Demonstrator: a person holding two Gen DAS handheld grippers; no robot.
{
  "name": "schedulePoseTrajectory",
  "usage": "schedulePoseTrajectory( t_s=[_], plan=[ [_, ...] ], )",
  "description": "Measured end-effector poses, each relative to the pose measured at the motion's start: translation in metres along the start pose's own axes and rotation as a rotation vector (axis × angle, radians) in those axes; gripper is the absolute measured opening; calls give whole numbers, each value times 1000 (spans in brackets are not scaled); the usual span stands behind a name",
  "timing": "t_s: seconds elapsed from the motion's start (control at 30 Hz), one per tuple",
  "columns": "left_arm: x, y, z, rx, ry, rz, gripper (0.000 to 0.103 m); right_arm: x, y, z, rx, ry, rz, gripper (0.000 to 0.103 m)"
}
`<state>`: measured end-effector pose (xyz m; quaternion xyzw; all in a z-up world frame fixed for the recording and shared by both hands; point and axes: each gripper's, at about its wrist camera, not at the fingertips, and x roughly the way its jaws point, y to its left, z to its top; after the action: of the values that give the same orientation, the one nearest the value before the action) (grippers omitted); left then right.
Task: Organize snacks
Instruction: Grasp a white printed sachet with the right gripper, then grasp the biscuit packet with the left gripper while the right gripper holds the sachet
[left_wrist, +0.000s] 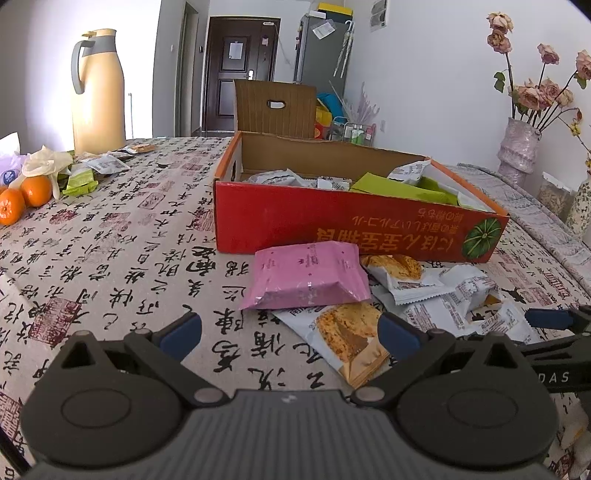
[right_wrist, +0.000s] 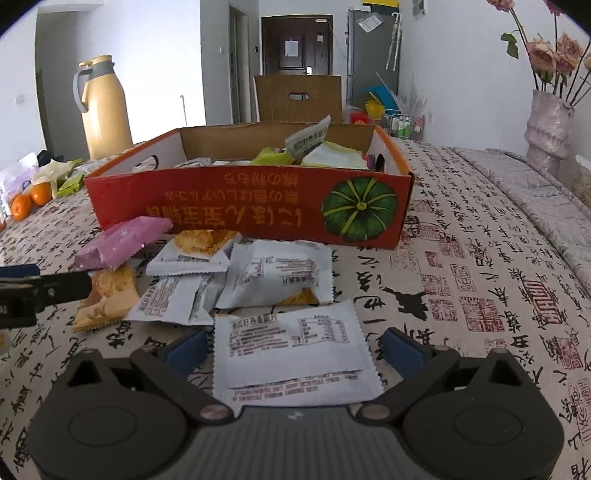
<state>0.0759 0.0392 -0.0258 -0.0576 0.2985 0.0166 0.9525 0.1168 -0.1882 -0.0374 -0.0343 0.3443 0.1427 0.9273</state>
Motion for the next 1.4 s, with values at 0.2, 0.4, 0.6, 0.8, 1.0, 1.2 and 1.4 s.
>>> schedulePoseTrajectory(
  t_s=[0.2,0.4,0.6,0.8,1.0,1.2,1.4],
  plan=[
    [0,1,0,-9,0,3,103,-3,1,-2,-11,-19,6,90],
    [0,2,0,-13,3,5,103,-9,4,-6,-24,-44,13,78],
    [-1,2,-1,-14,2,4,103,-14,9,-12,-56,-78,0,66],
    [0,2,-1,-14,4,5,103,-19,13,-17,-72,-109,-14,56],
    [0,2,-1,-14,6,11,103,-24,14,-22,-71,-130,-13,51],
    [2,0,-1,-6,19,35,103,-29,12,-25,-52,-139,0,50],
    [6,-5,4,-9,68,55,103,-39,6,-25,-25,-172,7,50]
  ],
)
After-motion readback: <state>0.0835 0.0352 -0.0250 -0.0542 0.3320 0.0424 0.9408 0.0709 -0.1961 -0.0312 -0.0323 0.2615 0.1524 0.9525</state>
